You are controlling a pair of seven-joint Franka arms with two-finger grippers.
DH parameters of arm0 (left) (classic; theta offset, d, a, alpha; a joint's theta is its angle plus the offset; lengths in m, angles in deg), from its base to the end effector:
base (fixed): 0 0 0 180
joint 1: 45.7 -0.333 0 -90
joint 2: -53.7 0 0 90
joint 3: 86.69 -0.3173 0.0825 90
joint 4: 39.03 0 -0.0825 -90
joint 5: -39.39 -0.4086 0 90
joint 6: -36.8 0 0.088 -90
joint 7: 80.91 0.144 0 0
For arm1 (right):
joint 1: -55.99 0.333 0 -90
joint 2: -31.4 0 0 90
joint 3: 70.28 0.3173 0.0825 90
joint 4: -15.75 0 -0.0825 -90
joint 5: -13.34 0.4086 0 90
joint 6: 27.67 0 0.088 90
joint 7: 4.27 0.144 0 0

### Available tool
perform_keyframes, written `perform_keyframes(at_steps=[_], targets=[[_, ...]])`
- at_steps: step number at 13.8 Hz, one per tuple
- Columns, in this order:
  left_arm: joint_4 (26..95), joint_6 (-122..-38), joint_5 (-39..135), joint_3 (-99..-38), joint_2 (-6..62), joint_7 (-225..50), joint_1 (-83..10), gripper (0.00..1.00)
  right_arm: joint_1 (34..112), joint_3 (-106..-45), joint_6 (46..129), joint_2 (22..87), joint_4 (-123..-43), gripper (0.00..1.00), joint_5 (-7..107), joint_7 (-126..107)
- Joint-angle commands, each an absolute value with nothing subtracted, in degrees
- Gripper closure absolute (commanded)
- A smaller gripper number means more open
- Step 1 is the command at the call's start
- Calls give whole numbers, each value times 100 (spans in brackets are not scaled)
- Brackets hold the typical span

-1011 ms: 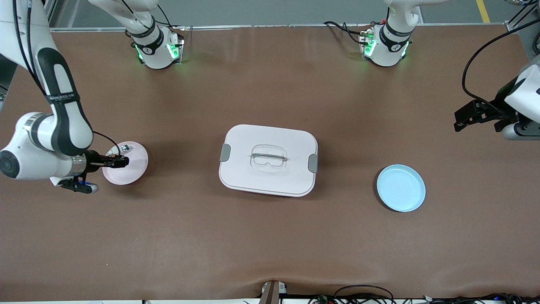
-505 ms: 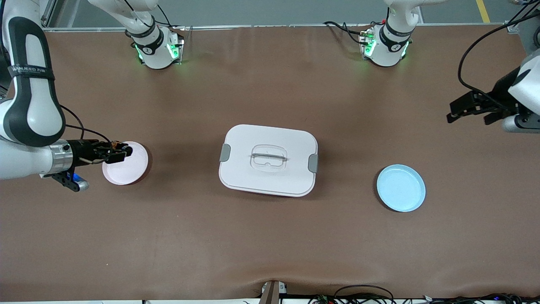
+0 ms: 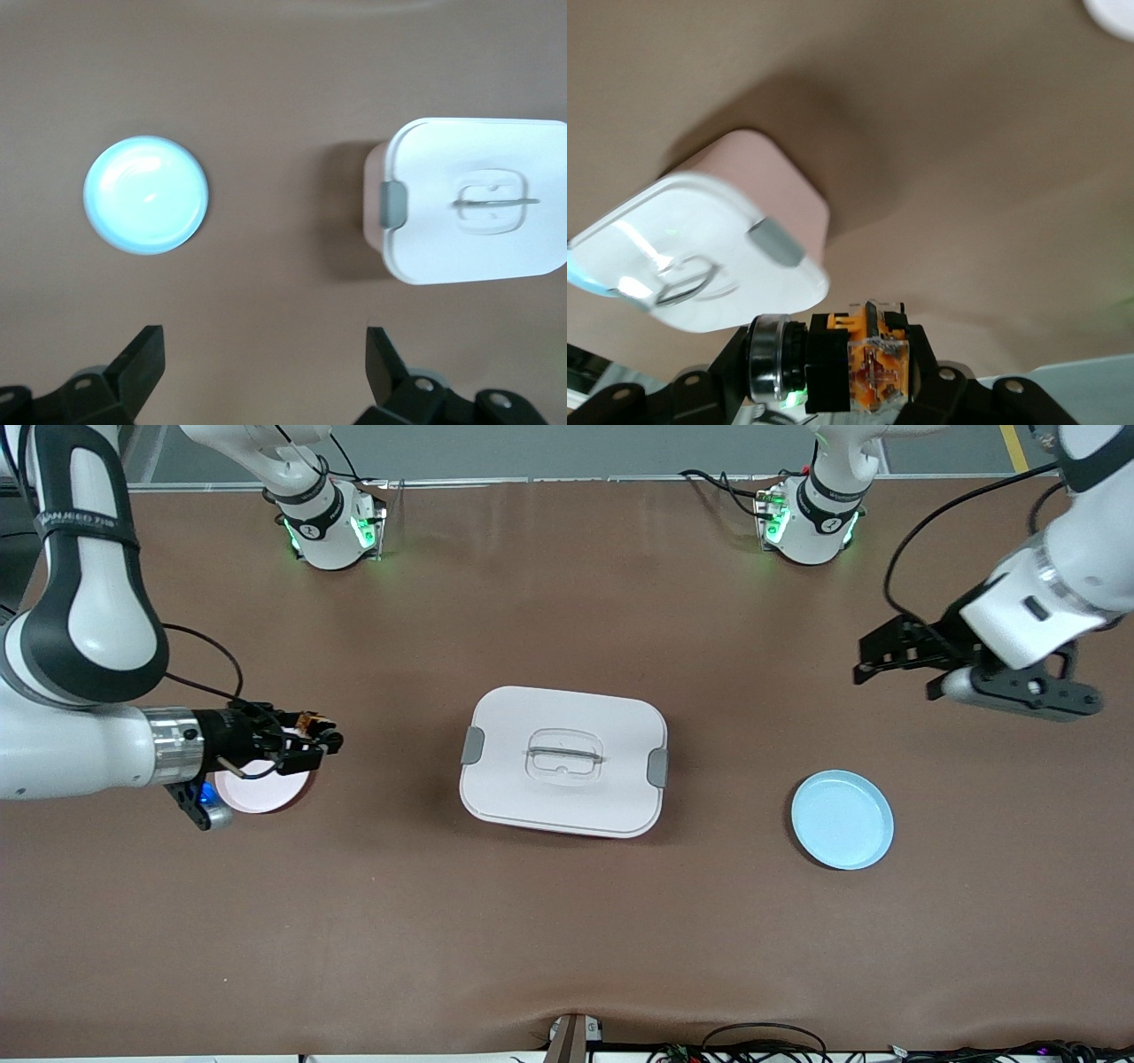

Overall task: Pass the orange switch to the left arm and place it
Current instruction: 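Carry the switch over the box while the left gripper reaches toward it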

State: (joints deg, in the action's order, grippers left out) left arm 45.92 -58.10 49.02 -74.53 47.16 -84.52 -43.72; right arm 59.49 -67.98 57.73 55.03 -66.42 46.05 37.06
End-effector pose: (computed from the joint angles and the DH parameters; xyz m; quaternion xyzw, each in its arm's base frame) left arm 0.6017 -0.1682 0.5762 0.9912 -0.0857 0.0158 0.0994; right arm 0.6462 0.1439 0.4176 -0.8887 0.3138 0.2706 0.1963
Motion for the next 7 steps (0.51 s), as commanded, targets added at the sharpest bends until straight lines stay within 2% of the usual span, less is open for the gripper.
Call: perform_keyframes(at_steps=[1, 7], targets=[[4790, -6233, 5072, -7421, 4711, -8547, -4043, 0, 6248, -6843, 5819, 5618, -6187, 100, 4945, 4501], [4798, -6972, 6555, -7386, 4360, -8943, -3779, 0, 6837, -6834, 6820, 5767, -5958, 100, 5297, 5793]])
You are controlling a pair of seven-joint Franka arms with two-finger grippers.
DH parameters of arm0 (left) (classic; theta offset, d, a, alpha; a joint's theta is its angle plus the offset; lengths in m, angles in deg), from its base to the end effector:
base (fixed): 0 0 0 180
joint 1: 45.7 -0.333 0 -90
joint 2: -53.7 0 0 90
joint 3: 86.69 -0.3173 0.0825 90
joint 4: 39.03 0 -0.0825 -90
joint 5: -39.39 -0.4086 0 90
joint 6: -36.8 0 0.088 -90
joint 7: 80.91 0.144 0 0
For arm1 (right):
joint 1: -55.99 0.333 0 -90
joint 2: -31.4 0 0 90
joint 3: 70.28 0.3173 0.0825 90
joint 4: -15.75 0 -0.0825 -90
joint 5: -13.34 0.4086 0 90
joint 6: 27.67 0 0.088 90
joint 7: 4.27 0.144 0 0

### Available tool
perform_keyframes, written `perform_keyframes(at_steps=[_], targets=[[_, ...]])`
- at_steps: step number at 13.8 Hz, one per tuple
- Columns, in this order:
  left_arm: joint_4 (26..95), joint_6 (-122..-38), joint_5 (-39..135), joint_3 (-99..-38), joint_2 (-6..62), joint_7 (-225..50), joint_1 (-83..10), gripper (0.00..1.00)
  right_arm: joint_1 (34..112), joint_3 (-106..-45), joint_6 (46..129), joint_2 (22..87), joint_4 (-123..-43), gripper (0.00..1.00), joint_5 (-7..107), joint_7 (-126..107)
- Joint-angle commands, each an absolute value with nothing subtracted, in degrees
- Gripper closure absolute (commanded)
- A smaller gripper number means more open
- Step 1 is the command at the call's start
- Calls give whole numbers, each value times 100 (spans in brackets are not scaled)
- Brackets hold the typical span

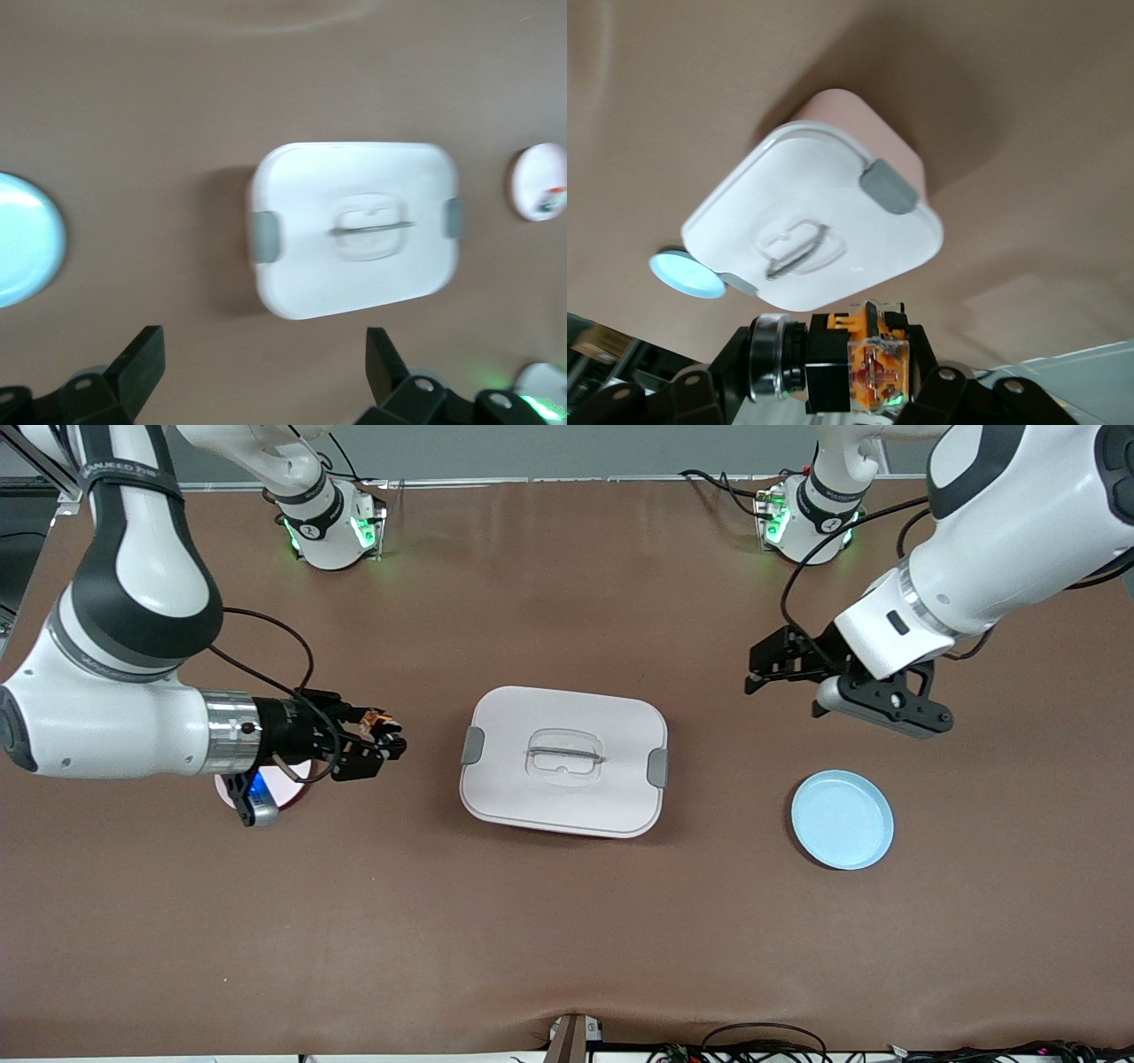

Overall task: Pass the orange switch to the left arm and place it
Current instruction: 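Carry the switch over the box while the left gripper reaches toward it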

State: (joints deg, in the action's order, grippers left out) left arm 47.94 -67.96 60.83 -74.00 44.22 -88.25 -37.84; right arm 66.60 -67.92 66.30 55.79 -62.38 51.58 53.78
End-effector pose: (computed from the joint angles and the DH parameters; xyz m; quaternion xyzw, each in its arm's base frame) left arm 0.6036 -0.2614 0.5507 0.9740 -0.0759 0.0223 0.2121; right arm 0.6594 0.2345 0.4549 -0.8492 0.4045 0.2500 0.2298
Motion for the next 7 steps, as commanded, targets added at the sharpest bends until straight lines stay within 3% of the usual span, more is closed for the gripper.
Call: perform_keyframes(at_steps=[1, 4, 7], targets=[[4798, -7059, 6645, -7378, 4324, -8943, -3770, 0, 6951, -6834, 6901, 5846, -5853, 100, 5315, 6039], [4859, -7410, 7083, -7097, 4122, -8943, -3770, 0, 7233, -6834, 7234, 6110, -5431, 100, 5315, 6760], [5324, -8287, 7725, -6930, 4104, -8943, -3682, 0, 7417, -6826, 7542, 6251, -5202, 100, 5315, 7279]])
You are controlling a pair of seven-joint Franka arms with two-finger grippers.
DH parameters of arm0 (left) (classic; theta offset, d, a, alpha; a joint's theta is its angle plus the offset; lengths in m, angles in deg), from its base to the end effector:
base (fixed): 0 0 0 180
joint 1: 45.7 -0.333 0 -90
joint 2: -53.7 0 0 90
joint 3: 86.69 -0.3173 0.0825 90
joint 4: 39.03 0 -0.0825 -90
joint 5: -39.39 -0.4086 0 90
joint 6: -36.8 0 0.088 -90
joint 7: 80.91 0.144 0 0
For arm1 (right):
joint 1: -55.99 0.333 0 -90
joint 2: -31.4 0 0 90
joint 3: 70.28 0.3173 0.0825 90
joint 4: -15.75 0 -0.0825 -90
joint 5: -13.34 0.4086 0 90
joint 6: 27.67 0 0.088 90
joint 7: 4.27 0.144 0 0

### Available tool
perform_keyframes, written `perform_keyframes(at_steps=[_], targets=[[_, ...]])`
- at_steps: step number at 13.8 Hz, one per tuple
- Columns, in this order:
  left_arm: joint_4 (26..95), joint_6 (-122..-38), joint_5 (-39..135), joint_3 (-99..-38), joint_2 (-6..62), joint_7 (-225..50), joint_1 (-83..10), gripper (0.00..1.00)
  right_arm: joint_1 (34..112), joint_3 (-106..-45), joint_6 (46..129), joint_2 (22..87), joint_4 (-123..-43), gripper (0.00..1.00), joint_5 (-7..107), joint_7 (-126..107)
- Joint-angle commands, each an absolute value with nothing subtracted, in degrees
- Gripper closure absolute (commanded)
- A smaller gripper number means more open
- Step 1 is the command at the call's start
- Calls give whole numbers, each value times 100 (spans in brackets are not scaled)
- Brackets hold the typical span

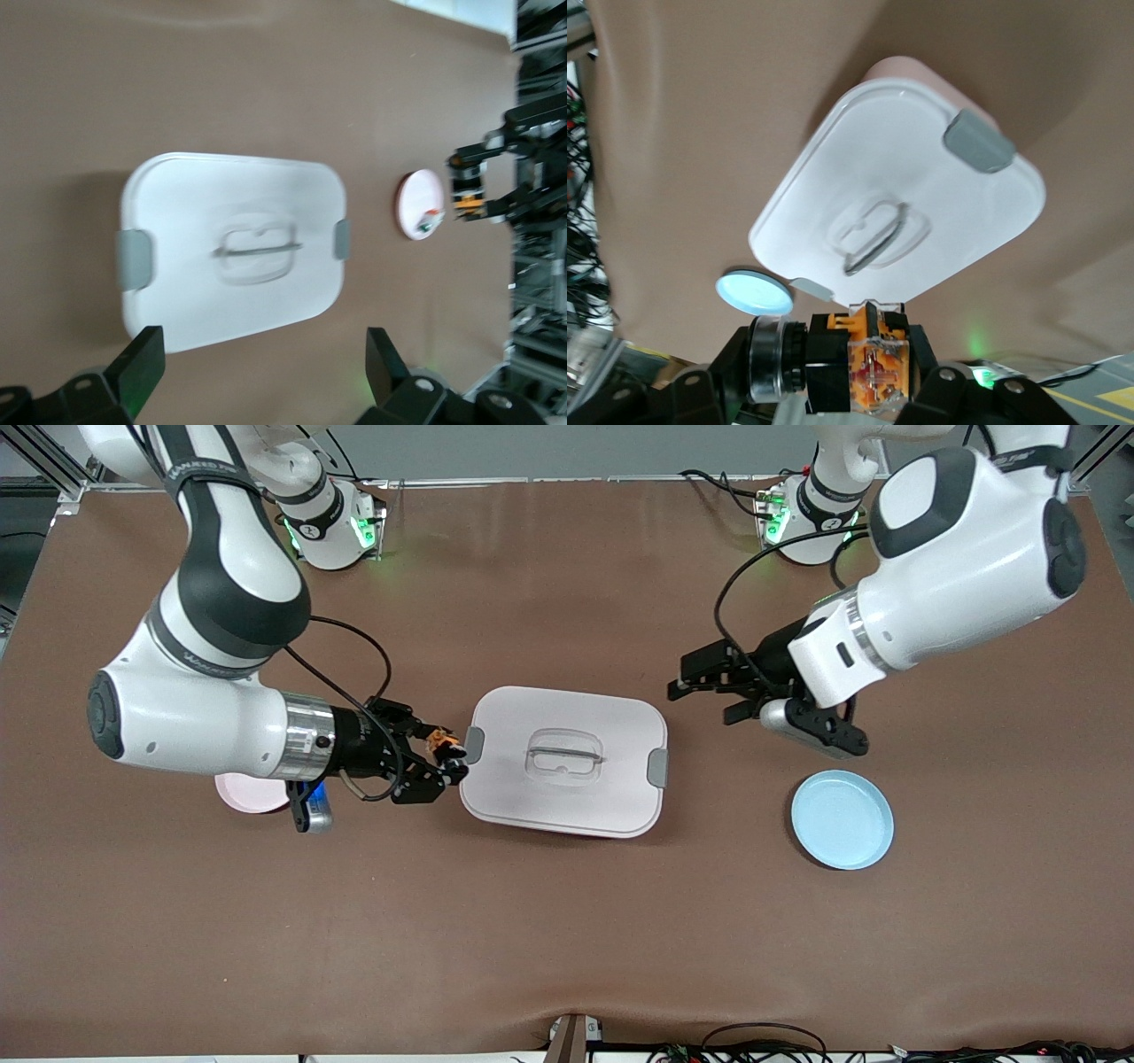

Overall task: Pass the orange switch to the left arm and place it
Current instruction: 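Carry the switch over the box while the left gripper reaches toward it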

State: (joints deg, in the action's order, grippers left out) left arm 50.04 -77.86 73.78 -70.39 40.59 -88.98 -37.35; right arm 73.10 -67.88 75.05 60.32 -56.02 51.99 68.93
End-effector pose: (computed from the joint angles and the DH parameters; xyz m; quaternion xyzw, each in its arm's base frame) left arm 0.6104 -0.3202 0.5214 0.9438 -0.0376 0.0144 0.3279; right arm 0.6751 0.3126 0.4632 -0.8072 0.4867 0.2296 0.2426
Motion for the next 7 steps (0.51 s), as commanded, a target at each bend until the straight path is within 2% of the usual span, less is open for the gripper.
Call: perform_keyframes(at_steps=[1, 4, 7], targets=[[5465, -8586, 7945, -6886, 4096, -8943, -3621, 0, 7496, -6826, 7621, 6312, -5115, 100, 5324, 7464], [5598, -9212, 8473, -6859, 3921, -8926, -3357, 1, 7655, -6826, 7736, 6479, -4807, 100, 5315, 7895], [5563, -9633, 8946, -6806, 3771, -8908, -3112, 15, 7839, -6826, 8139, 6550, -4718, 100, 5324, 8229]])
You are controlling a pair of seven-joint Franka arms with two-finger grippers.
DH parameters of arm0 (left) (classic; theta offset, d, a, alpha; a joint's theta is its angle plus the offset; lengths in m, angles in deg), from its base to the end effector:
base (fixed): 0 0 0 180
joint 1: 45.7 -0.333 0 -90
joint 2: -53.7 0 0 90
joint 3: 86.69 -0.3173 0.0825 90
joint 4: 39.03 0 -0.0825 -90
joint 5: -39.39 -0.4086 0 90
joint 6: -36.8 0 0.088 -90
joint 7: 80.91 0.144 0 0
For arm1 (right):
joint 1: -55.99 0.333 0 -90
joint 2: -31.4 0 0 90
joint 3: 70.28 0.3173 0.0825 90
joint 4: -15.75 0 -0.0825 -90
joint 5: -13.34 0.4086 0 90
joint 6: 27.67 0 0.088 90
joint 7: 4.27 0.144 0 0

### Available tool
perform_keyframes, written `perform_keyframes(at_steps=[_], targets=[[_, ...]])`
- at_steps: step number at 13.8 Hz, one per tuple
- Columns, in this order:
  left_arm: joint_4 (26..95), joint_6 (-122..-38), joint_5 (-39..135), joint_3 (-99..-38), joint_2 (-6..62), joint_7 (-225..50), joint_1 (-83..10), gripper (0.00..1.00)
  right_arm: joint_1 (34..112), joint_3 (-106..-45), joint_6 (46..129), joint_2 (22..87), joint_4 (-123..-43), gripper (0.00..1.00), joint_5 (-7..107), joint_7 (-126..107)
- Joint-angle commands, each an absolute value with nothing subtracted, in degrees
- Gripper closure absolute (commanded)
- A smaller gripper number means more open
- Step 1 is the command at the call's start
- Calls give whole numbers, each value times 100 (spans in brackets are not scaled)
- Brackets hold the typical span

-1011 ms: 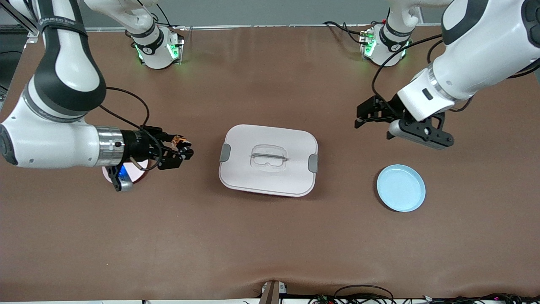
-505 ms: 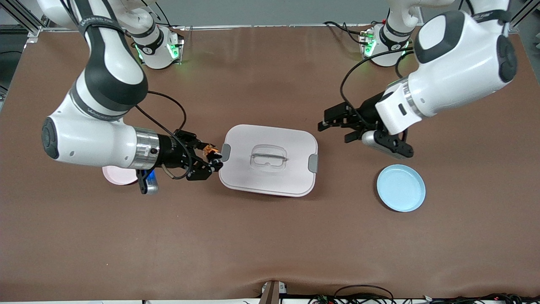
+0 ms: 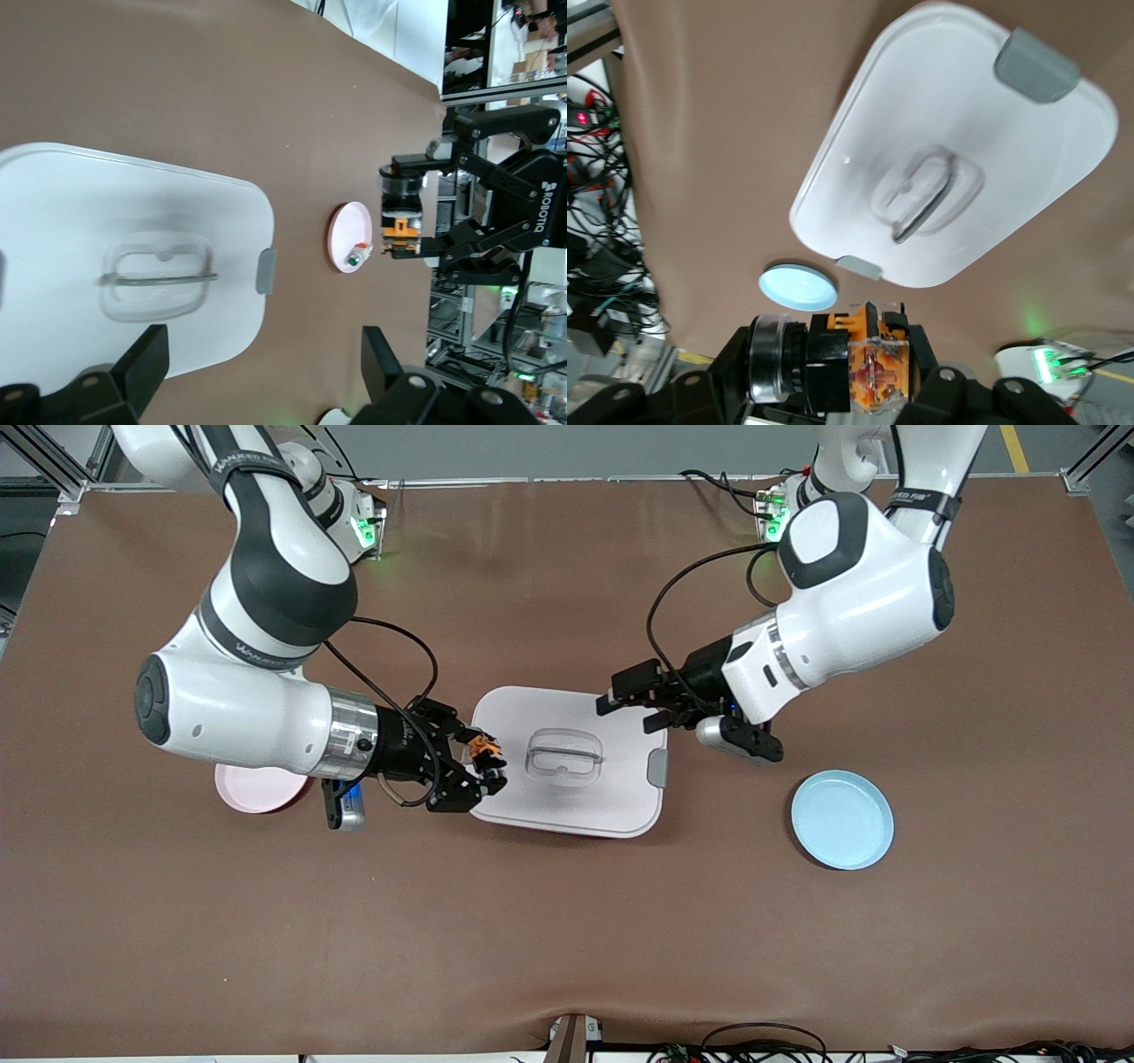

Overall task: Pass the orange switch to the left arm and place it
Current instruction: 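Carry the switch over the box while the left gripper reaches toward it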

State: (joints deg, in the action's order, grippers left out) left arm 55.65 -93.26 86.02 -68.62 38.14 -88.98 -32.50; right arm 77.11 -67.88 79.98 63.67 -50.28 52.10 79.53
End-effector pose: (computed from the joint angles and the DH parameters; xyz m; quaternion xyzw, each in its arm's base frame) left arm 0.5988 -0.3865 0.4746 0.9111 0.0254 0.0205 0.4108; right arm 0.6812 0.3630 0.4780 -0.7704 0.5378 0.2229 0.2600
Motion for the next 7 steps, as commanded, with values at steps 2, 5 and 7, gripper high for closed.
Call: perform_keyframes(at_steps=[2, 5, 7], targets=[[5554, -10038, 9282, -6806, 3657, -8820, -2936, 17, 7893, -6826, 8325, 6594, -4701, 100, 5324, 8326], [5476, -10487, 9292, -6797, 3481, -8820, -2707, 22, 7998, -6826, 8457, 6603, -4701, 100, 5324, 8476], [5362, -10505, 9257, -6806, 3349, -8820, -2689, 24, 8068, -6826, 8475, 6603, -4701, 100, 5315, 8537]])
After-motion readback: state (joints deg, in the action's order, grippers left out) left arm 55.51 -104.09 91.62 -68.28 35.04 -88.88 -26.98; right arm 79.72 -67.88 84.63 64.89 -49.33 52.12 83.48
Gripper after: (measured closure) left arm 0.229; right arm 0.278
